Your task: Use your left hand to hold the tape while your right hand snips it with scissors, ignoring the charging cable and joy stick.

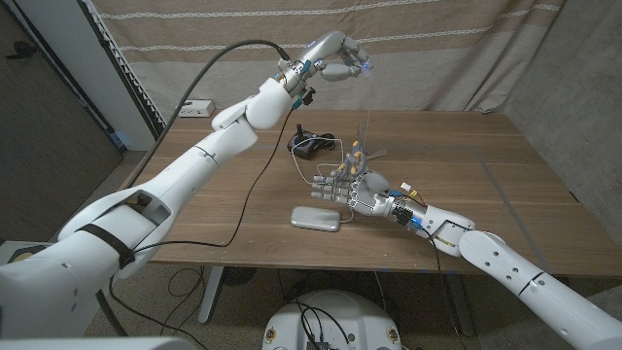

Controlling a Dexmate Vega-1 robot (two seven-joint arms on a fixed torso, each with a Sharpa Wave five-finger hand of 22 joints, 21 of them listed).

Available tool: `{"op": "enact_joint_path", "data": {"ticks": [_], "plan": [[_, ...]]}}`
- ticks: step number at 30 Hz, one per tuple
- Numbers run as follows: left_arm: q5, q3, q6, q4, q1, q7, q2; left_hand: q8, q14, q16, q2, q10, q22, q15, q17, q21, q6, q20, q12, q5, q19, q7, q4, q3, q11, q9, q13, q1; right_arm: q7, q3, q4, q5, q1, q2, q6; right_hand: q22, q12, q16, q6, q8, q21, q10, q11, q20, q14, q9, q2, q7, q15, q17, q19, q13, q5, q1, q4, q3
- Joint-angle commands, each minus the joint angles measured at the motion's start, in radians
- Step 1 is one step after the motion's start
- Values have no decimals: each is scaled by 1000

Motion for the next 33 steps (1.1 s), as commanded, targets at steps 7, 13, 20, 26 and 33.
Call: {"op": "enact_joint_path", "data": {"ticks": [7, 13, 20, 26, 33], "plan": [[137, 17, -15, -2, -6, 107, 6, -2, 2, 5, 2, 31, 3, 0, 3, 8, 7, -125, 6, 2, -7, -7, -2, -6, -25, 1, 197, -4, 37, -22, 70, -18, 41, 59, 5, 2, -1, 6, -5, -10, 3, 10, -3, 2, 15, -3, 3, 3, -8, 3, 27, 2, -3, 8, -7, -3], [157, 17, -9, -11, -2, 125, 12, -3, 2, 5, 2, 31, 2, 0, 3, 10, 6, -124, 6, 3, -9, -8, -2, -6, -25, 0, 198, -4, 51, -26, 92, -26, 53, 78, 15, 2, 1, 6, 2, -12, 2, 15, -9, 3, 21, -6, 2, -1, -15, 2, 35, 2, -4, 10, -8, -3], [188, 21, -6, -21, 3, 152, 19, -4, 2, 6, 2, 30, 2, 0, 3, 12, 5, -124, 5, 3, -11, -6, -2, -7, -25, 0, 198, -4, 82, -37, 119, -32, 70, 106, 24, 2, 1, 7, 5, -14, -1, 16, -11, 4, 28, -6, 2, -3, -8, 2, 39, 2, -5, 11, -9, -2], [191, 19, -5, -28, 7, 157, 22, -4, 1, 5, 1, 30, 2, 0, 2, 15, 6, -124, 5, 3, -12, -9, -1, -7, -25, -1, 198, -4, 99, -44, 136, -37, 78, 126, 32, 2, 0, 7, 3, -16, -3, 16, -12, 4, 30, -6, 1, -3, -6, 2, 41, 2, -5, 12, -10, -2], [210, 23, 1, -23, 5, 169, 25, -5, 2, 6, 2, 31, 1, 0, 2, 18, 5, -124, 5, 4, -14, -8, -1, -8, -25, -1, 199, -5, 133, -55, 166, -41, 93, 159, 46, 1, 0, 7, 0, -20, -6, 15, -12, 5, 33, -7, -1, -5, -8, 1, 44, 3, -6, 10, -10, -4]]}}
